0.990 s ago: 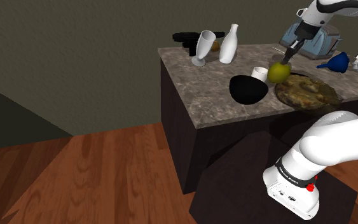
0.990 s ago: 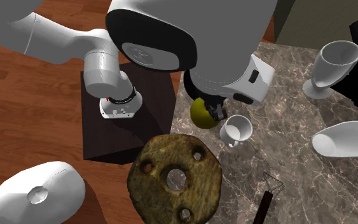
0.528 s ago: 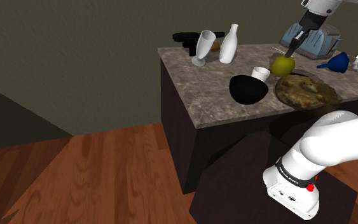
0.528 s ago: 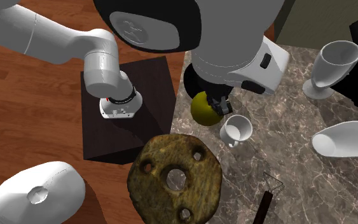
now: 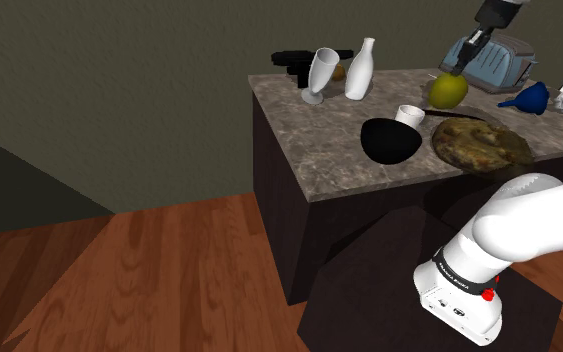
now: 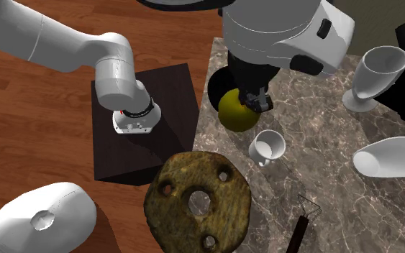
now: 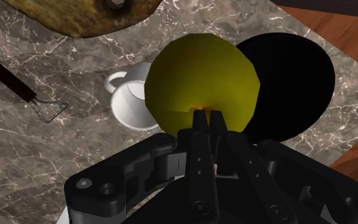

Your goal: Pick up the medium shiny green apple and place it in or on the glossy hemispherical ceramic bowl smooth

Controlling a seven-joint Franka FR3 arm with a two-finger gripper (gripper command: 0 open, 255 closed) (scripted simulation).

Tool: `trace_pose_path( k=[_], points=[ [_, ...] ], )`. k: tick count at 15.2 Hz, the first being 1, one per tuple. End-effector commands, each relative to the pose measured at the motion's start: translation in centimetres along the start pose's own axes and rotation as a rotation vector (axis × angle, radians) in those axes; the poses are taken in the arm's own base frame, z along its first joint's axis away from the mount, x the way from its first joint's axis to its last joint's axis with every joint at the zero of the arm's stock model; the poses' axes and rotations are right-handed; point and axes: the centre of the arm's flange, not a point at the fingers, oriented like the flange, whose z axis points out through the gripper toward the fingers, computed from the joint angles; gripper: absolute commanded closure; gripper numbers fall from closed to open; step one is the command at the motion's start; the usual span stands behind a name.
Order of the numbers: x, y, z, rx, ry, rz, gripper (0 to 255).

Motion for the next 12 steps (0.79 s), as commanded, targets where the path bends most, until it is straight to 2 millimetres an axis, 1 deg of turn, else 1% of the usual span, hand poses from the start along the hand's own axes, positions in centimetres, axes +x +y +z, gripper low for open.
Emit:
trace_pose_path(
  k=[1,10,11,12],
  points=[
    [0.8,-1.9,-1.0,0.0,0.0,0.0,255],
    [6.0,-11.8,-5.1,0.0,0.0,0.0,255],
    [6.3,-12.4,-5.4,0.0,0.0,0.0,255],
    [6.3,-12.4,-4.8,0.0,0.0,0.0,255]
  ],
)
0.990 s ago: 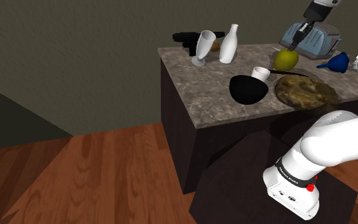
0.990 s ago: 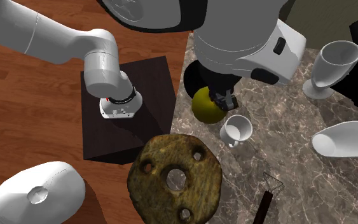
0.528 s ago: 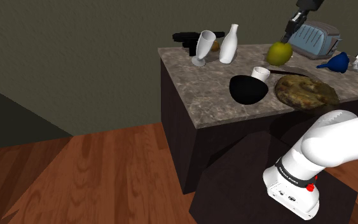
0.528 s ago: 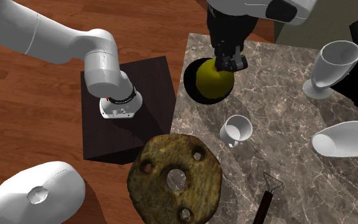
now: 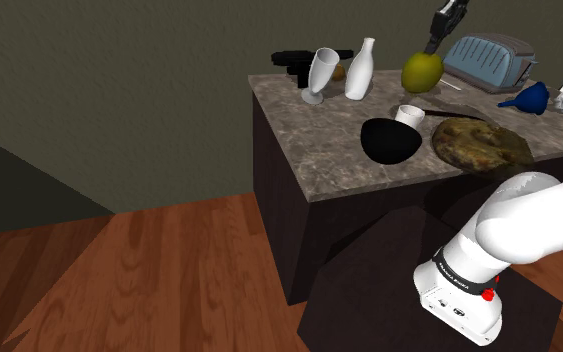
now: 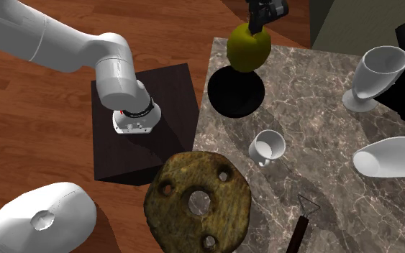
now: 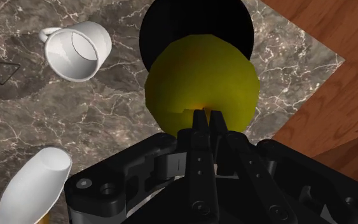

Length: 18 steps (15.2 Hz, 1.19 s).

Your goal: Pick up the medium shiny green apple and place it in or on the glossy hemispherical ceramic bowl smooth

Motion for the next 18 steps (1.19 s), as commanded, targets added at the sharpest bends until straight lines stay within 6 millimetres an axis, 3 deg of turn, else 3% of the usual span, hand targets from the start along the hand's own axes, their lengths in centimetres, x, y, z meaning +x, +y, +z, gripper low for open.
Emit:
trace_pose_path(
  k=[1,18],
  points=[
    [0.2,-0.5,0.8,0.0,0.0,0.001,255],
    [-0.9,-0.4,9.7,0.0,0.0,0.001,255]
  ],
)
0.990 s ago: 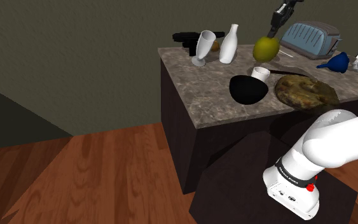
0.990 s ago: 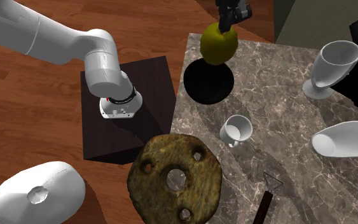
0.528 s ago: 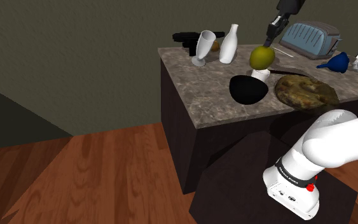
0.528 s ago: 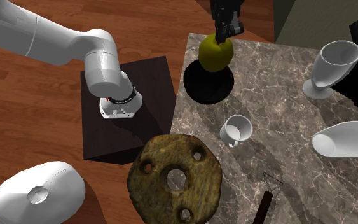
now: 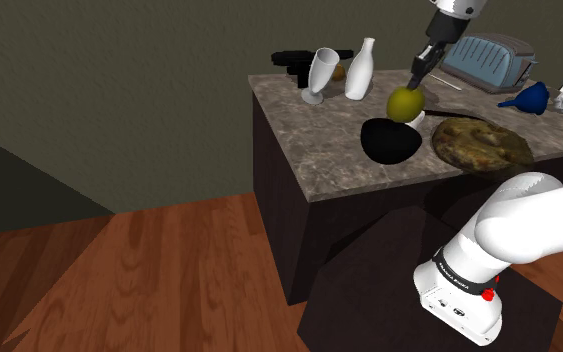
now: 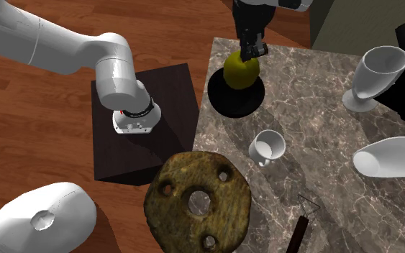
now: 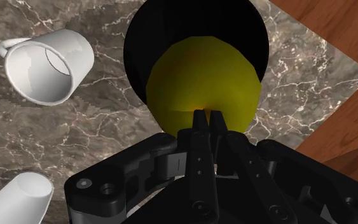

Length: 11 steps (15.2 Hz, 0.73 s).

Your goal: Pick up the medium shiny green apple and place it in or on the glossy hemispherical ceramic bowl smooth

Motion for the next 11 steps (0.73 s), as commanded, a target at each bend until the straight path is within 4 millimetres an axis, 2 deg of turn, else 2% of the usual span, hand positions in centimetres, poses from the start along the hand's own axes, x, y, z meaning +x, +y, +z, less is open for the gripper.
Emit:
trace_pose_path(
  k=[1,7,11],
  points=[
    [-0.2,0.0,1.1,0.0,0.001,0.0,255],
    [-0.6,0.1,4.3,0.0,0.001,0.0,255],
    [-0.6,0.1,4.3,0.0,0.001,0.0,255]
  ],
)
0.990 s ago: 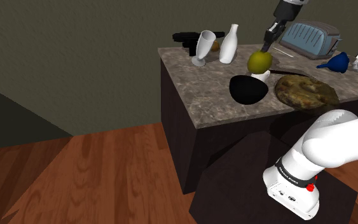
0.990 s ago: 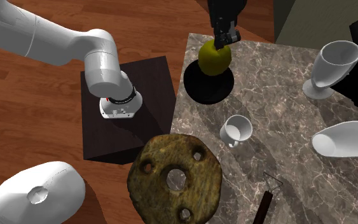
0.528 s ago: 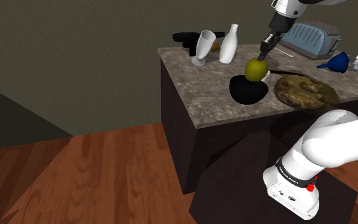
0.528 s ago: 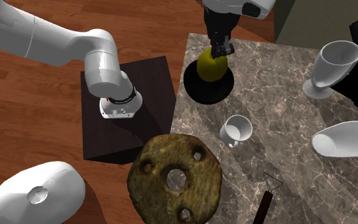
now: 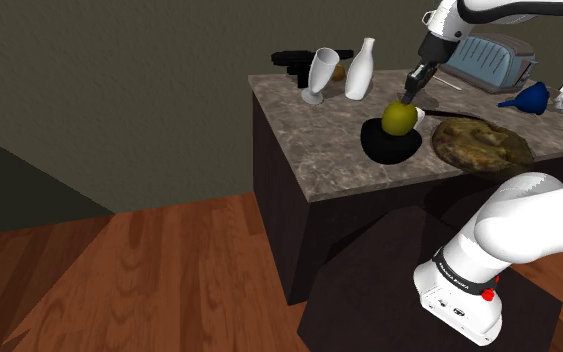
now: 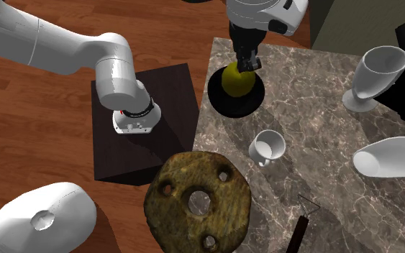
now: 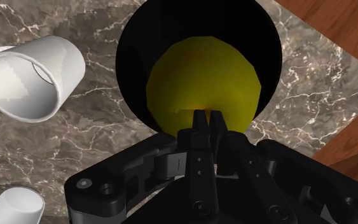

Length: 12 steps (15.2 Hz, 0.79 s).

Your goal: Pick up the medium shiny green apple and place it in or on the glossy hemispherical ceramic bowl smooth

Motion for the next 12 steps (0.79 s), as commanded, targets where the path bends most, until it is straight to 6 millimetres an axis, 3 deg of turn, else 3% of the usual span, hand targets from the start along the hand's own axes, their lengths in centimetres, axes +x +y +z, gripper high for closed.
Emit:
trace_pose_path(
  k=[1,3,4,9,12],
  points=[
    [0.0,0.0,0.0,0.0,0.0,0.0,255],
    [0.0,0.0,0.0,0.0,0.0,0.0,255],
    [0.0,0.0,0.0,0.0,0.0,0.0,0],
    [0.0,0.0,0.0,0.0,0.0,0.0,0],
    [0.0,0.0,-3.9,0.0,0.0,0.0,0]
  ],
)
